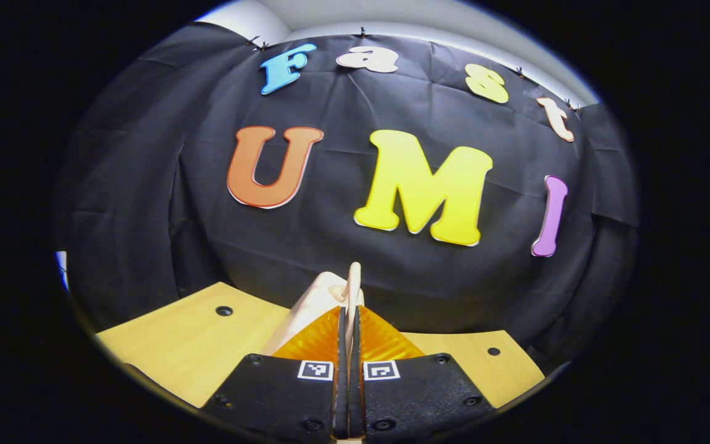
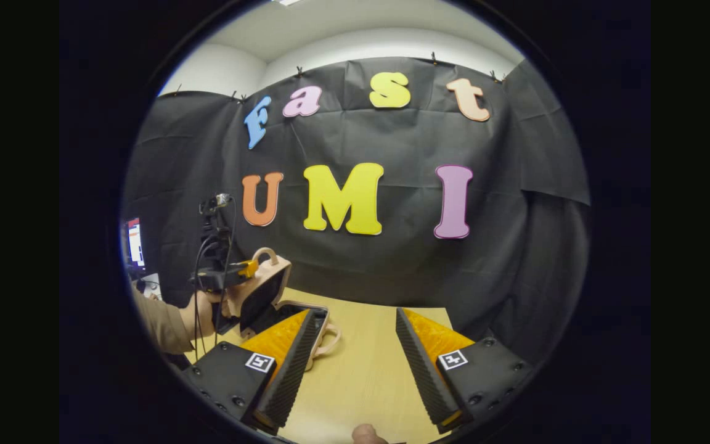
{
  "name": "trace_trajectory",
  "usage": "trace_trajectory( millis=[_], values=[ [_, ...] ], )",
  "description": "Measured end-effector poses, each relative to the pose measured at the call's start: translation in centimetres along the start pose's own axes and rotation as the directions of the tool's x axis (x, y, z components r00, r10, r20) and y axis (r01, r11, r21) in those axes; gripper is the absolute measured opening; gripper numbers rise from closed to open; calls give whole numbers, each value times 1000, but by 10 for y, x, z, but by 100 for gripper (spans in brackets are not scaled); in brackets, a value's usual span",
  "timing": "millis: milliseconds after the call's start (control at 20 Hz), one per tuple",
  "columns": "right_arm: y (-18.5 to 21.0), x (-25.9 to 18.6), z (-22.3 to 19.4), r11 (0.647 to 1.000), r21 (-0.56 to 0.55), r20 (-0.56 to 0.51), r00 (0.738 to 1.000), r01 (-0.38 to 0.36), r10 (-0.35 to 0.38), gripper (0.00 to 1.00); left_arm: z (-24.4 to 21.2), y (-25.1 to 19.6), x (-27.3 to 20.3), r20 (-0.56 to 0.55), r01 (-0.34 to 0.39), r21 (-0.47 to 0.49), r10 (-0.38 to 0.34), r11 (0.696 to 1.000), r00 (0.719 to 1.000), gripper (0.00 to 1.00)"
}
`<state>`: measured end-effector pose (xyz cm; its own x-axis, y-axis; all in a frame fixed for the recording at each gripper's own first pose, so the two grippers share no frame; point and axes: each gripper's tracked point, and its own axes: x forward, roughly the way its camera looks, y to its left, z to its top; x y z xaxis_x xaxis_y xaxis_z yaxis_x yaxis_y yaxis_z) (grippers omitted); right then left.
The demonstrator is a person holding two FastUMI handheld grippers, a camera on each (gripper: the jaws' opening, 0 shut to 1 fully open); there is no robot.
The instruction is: First open the suitcase, pack the skin care products into it, and then close the suitcase.
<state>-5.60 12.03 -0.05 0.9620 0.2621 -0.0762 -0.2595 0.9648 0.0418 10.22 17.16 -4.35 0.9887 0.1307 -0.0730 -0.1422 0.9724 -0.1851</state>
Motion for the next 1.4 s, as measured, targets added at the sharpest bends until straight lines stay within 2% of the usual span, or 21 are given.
trace_trajectory(
  millis=[100, 250, 500, 700, 1000, 1200, 1250, 1300, 1350, 1400],
  values=[
    [-4, -1, -3, 1000, 1, -6, 1000, 8, -8, 78, -18, -25, 4, -30, 41, 47, -40, 998, 999, 4],
    [-15, -5, -10, 1000, 2, -15, 999, 28, -28, 78, -50, -57, 5, -103, 105, 31, -102, 994, 989, 4],
    [-44, -8, -30, 997, 38, -55, 996, 74, -71, 78, -104, -98, 12, -227, 163, 85, -140, 983, 964, 5],
    [-70, -12, -51, 993, 58, -93, 991, 102, -97, 78, -151, -120, 16, -315, 168, 147, -115, 975, 942, 5],
    [-110, -27, -79, 989, 78, -139, 983, 129, -117, 77, -201, -128, 16, -411, 143, 242, -33, 960, 911, 7],
    [-125, -29, -87, 991, 80, -146, 984, 112, -100, 77, -205, -136, 12, -410, 126, 267, -5, 955, 912, 20],
    [-126, -30, -88, 992, 81, -145, 985, 102, -89, 78, -204, -141, 9, -420, 136, 233, -27, 963, 907, 24],
    [-125, -30, -89, 993, 82, -142, 987, 89, -77, 77, -197, -145, 7, -403, 131, 210, -36, 969, 915, 22],
    [-125, -30, -88, 994, 80, -138, 988, 77, -65, 77, -185, -147, 5, -384, 128, 194, -45, 973, 922, 49],
    [-125, -30, -86, 995, 78, -130, 990, 66, -56, 77, -172, -147, -3, -362, 116, 185, -42, 976, 931, 52]
  ],
)
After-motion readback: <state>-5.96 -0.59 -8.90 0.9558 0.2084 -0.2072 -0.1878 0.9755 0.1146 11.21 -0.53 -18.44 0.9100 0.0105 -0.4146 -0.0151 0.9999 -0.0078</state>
